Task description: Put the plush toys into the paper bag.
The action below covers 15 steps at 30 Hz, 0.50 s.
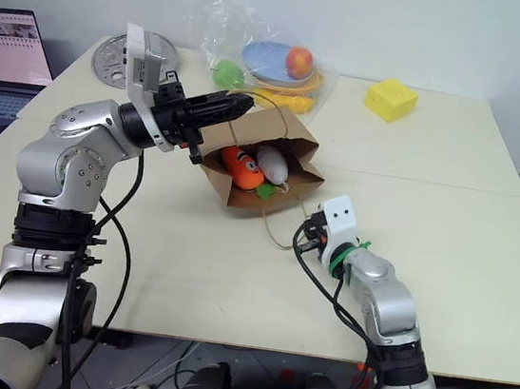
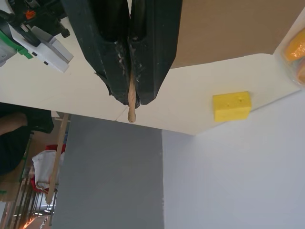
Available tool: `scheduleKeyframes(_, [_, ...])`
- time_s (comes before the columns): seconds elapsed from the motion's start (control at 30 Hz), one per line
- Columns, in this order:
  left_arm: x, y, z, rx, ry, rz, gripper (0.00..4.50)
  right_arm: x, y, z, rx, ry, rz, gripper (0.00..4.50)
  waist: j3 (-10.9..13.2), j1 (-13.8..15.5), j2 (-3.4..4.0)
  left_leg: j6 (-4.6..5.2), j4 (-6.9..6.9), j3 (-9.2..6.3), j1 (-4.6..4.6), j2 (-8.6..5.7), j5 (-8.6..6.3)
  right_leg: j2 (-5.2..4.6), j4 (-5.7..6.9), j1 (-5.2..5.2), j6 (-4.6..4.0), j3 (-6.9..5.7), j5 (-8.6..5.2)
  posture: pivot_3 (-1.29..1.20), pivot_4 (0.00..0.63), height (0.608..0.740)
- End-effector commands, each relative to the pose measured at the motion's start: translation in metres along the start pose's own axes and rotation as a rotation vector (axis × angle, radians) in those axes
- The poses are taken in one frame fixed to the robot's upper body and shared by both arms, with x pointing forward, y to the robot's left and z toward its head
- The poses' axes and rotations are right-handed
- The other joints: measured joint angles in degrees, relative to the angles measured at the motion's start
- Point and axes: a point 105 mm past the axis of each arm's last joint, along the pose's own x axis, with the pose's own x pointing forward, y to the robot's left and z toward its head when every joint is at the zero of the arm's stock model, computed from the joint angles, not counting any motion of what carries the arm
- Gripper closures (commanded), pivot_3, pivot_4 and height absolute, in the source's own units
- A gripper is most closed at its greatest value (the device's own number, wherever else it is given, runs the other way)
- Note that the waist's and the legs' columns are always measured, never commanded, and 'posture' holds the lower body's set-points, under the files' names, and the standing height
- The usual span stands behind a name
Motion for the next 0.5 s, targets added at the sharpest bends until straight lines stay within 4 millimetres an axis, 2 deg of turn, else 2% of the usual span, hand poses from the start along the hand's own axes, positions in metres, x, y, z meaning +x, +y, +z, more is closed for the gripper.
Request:
scheduleKeyframes(0.03, [-0.011, 0.005, 0.021, 0.044, -0.039, 0.029, 4.50, -0.020, 0.002, 0.060, 0.000, -0.177, 0.069, 4.45, 0.0, 0.0, 0.00, 0.00, 0.00, 0.00, 0.00, 0.00, 0.00, 0.00, 0.00, 0.00, 0.00, 0.00, 0.00, 0.00, 0.150, 0.740])
scheduleKeyframes(0.17, [-0.016, 0.010, 0.027, 0.037, -0.032, 0.035, 4.50, -0.042, 0.013, 0.114, 0.038, -0.273, 0.187, 4.45, 0.0, 0.0, 0.02, 0.00, 0.00, -0.02, 0.00, 0.01, 0.00, 0.00, 0.03, -0.01, 0.00, -0.02, 0.00, 0.00, 0.150, 0.740])
scheduleKeyframes(0.23, [-0.017, 0.011, 0.029, 0.035, -0.028, 0.032, 4.50, -0.045, 0.014, 0.130, 0.054, -0.286, 0.201, 4.45, 0.0, 0.0, 0.02, 0.00, -0.03, -0.04, 0.01, 0.02, 0.00, 0.02, 0.03, -0.01, -0.01, -0.04, 0.00, 0.00, 0.150, 0.740])
scheduleKeyframes(0.33, [-0.018, 0.015, 0.031, 0.005, -0.031, 0.034, 4.50, -0.042, 0.015, 0.140, 0.031, -0.268, 0.199, 4.45, 0.0, 0.0, 0.02, 0.00, -0.04, -0.04, 0.00, 0.02, 0.00, 0.01, 0.02, -0.01, -0.01, -0.04, 0.00, 0.00, 0.150, 0.740])
scheduleKeyframes(0.5, [-0.012, 0.008, 0.016, -0.005, -0.008, 0.010, 4.50, -0.026, 0.020, 0.144, 0.017, -0.263, 0.200, 4.45, 0.0, 0.0, 0.02, 0.00, -0.04, -0.01, 0.00, 0.01, 0.00, 0.00, 0.00, -0.02, -0.01, -0.03, 0.00, 0.00, 0.150, 0.740])
